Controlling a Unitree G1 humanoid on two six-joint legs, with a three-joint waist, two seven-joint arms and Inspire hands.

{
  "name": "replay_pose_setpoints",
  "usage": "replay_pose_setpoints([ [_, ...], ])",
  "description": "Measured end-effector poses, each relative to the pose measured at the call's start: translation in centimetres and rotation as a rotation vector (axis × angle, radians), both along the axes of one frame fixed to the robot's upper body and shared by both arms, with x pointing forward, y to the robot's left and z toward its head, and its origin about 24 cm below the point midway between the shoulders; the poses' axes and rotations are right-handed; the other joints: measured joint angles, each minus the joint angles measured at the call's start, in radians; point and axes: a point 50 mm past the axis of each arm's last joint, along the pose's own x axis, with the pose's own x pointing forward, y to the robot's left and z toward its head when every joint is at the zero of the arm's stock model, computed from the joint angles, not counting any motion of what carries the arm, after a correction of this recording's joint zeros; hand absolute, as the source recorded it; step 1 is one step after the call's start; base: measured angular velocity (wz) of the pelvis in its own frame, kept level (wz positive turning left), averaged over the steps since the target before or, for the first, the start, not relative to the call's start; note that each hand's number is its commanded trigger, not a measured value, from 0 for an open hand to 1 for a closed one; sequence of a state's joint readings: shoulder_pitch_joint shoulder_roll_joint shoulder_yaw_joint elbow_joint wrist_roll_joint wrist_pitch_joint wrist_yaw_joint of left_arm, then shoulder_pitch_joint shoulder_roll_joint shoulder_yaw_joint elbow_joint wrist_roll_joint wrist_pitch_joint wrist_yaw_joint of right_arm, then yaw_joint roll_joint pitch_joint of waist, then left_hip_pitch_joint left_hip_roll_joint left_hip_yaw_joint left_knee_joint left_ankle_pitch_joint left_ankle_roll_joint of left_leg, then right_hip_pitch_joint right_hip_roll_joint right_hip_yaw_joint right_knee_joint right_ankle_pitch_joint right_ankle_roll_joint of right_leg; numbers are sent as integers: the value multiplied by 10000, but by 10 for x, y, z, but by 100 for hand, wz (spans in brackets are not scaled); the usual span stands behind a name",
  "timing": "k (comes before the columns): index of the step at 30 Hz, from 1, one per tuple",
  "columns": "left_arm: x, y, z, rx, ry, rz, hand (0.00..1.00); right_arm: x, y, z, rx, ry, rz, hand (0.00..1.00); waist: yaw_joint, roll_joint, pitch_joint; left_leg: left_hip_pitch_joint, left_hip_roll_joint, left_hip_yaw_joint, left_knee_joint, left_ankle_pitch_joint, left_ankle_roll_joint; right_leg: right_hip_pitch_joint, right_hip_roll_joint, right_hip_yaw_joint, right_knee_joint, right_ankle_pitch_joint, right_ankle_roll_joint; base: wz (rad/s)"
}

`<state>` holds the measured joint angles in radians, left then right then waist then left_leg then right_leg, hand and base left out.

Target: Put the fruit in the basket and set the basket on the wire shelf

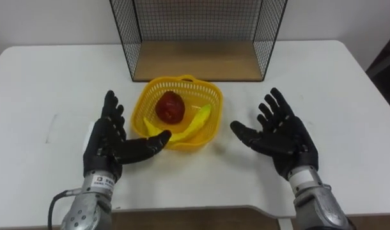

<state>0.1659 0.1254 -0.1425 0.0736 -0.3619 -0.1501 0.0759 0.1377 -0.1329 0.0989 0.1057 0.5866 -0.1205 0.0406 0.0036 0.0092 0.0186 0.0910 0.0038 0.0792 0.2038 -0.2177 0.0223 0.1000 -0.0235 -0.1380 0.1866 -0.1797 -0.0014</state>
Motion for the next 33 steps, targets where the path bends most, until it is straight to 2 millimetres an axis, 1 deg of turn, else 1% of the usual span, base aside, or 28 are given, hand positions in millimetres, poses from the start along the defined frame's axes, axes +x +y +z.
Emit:
replay_pose_setpoints([
  [4, -1, -2, -6, -122, 196, -246, 0, 3, 7, 1, 90, -95, 302, 0, 3, -29, -9, -58, 9, 10, 3, 0, 0, -70, 3, 13, 13, 1, -2, 0],
  [6, -1, -3, -6, -275, 193, -333, 0, 4, 11, 2, 109, -136, 438, 0, 4, -76, -9, -113, 9, 10, 7, 0, 0, -127, 0, 13, 14, 2, -4, 0],
  [9, -1, -4, -6, -442, 188, -372, 0, 4, 14, 2, 179, -157, 514, 0, 17, -144, -30, -111, 9, 8, 7, 0, 0, -124, -6, 12, 5, 2, -4, 0],
  [17, -1, -10, -8, -1554, 358, -479, 0, 4, 31, -1, 258, 15, 1172, 0, -21, -218, -8, -113, 43, 64, 5, 0, 0, -106, -4, 74, -7, 2, -4, 0],
  [21, 0, -12, -7, -1548, 352, -539, 0, 5, 33, -4, 214, 134, 1270, 0, -26, -225, -3, -112, 40, 63, 16, 0, 0, -92, -5, 74, 9, 3, -3, 0],
  [25, 3, -16, -5, -1462, 260, -820, 0, 4, 37, -6, 198, 210, 1446, 0, -20, -236, 29, -119, 40, 63, 27, -1, 0, -91, 7, 46, 16, 9, -13, 0],
  [26, 5, -17, -3, -1421, 210, -924, 0, 5, 39, -5, 189, 192, 1510, 0, -20, -227, 51, -133, 40, 63, 24, -1, -1, -93, 10, 16, 17, 11, -17, 0],
  [27, 7, -18, -3, -1416, 180, -960, 0, 5, 39, -5, 173, 174, 1537, 0, -20, -225, 56, -133, 40, 62, 20, -1, -1, -96, 11, 16, 16, 12, -17, 0],
  [33, 11, -21, 1, -1434, 17, -1106, 0, 14, 41, 1, 84, -83, 1658, 0, -31, -224, 63, -110, 42, 65, 18, -1, -1, -92, 6, 15, -2, 12, -18, 0],
])
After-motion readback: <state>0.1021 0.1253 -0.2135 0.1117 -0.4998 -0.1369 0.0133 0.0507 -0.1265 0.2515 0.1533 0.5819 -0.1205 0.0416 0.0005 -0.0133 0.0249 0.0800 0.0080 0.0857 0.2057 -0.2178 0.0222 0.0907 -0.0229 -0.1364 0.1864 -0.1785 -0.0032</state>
